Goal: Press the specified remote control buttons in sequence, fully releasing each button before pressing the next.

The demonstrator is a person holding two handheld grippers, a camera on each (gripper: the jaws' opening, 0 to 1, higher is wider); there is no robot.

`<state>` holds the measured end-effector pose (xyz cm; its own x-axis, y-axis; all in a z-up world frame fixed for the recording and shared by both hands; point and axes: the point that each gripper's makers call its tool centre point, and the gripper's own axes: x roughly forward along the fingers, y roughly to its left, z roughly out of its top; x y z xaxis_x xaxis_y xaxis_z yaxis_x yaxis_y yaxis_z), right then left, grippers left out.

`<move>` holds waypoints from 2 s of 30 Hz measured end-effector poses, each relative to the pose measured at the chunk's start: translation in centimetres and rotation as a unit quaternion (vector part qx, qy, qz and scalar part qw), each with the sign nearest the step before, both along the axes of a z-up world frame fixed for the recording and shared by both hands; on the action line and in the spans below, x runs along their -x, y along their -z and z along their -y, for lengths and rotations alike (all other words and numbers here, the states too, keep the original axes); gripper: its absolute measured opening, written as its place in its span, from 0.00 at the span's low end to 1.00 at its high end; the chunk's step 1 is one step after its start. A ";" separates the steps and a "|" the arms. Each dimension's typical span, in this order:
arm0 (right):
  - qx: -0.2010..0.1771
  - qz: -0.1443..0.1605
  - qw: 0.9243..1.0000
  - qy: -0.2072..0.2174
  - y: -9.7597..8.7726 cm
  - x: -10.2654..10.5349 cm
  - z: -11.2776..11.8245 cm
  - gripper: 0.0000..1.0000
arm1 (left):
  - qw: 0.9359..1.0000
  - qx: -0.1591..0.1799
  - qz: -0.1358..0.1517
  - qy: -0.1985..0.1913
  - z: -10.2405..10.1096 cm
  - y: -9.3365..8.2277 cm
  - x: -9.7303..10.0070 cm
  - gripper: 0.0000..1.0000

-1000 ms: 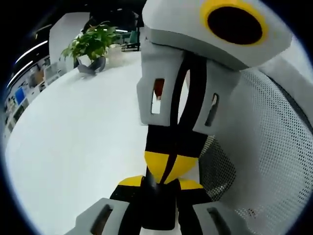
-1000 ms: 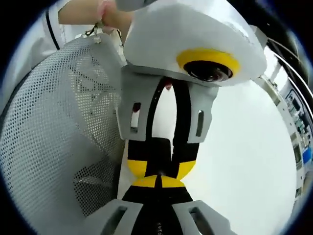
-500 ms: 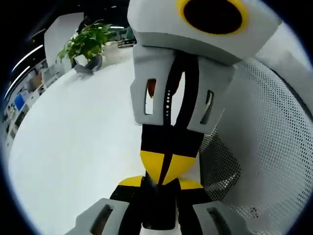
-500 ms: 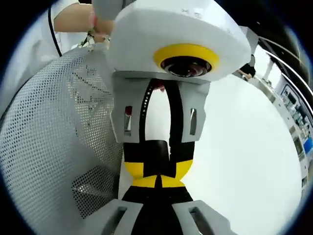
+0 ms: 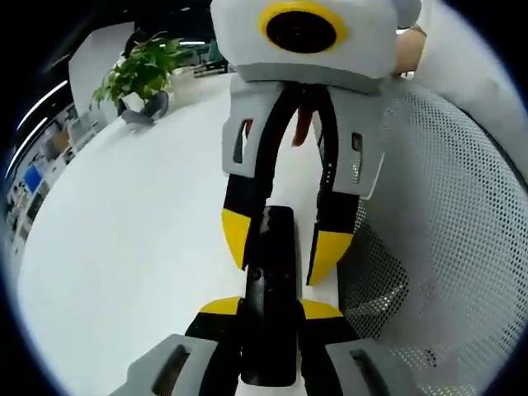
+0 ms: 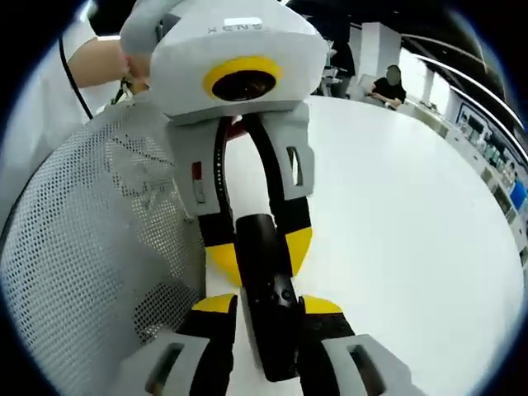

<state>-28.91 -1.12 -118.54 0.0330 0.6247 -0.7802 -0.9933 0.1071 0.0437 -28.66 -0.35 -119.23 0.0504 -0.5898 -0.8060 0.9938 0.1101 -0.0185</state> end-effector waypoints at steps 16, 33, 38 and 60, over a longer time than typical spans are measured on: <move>0.013 0.005 1.000 -0.002 0.8 -0.2 0.1 0.24 | 0.974 0.125 -0.004 -0.188 0.0 -4.4 -2.5 0.40; 0.028 -0.004 0.999 -0.017 0.8 -0.6 0.2 0.23 | 0.883 0.271 0.106 -0.369 -7.8 -12.8 -5.1 0.83; 0.037 -0.005 0.999 -0.017 0.8 -1.7 0.3 0.23 | 0.860 0.301 0.122 -0.393 -8.9 -14.7 -4.9 0.85; 0.067 -0.005 0.997 0.027 0.9 -9.7 1.9 0.22 | 0.832 0.329 0.141 -0.424 -12.0 -15.8 -4.3 0.85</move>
<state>-19.19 -3.07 -119.42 0.0556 0.5129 -0.8566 -0.9854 0.1667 0.0358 -24.35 11.60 -103.48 0.8055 -0.5546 -0.2086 0.5389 0.8321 -0.1314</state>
